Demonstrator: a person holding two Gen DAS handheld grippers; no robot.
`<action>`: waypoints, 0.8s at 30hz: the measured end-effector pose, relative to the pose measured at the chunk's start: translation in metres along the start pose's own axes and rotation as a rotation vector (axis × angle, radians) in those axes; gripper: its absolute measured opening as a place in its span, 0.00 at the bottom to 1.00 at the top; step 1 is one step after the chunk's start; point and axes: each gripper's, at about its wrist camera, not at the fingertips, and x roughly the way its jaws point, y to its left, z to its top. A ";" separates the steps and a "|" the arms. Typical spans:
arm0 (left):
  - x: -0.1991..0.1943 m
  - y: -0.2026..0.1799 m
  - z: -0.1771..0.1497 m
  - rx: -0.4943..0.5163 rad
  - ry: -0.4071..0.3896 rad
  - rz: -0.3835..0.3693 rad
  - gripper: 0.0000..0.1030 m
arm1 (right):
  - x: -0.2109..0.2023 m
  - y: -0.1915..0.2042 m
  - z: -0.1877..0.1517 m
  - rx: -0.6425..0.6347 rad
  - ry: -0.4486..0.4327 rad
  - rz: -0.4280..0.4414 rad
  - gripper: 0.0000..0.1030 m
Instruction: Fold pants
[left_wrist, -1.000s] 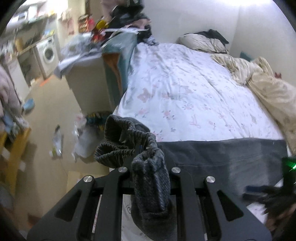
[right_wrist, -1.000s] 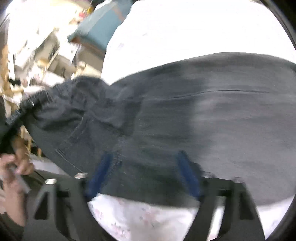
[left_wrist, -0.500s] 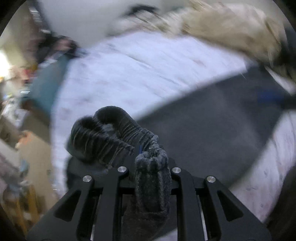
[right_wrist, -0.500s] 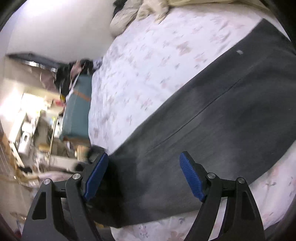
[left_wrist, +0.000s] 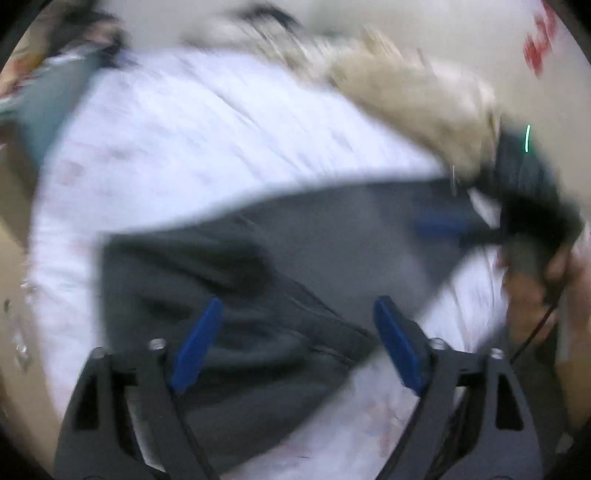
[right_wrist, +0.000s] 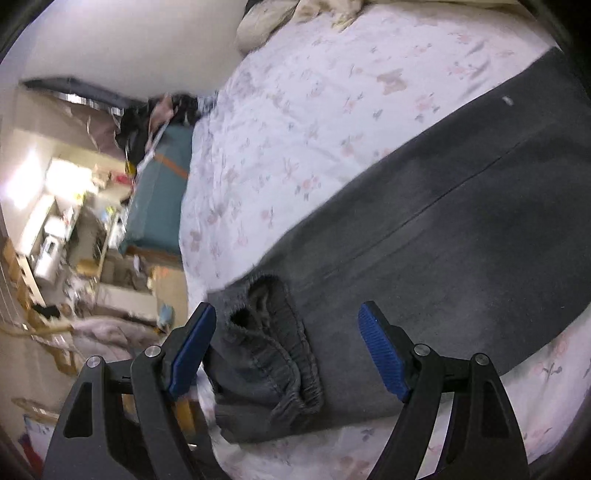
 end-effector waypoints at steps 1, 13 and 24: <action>-0.012 0.019 -0.001 -0.042 -0.036 0.081 0.95 | 0.006 0.000 -0.003 -0.007 0.024 -0.006 0.80; 0.068 0.099 -0.102 -0.324 0.410 0.438 0.94 | 0.122 0.009 -0.079 -0.160 0.389 -0.192 0.20; 0.040 0.092 -0.087 -0.369 0.321 0.438 0.94 | 0.103 0.019 -0.088 -0.244 0.379 -0.288 0.48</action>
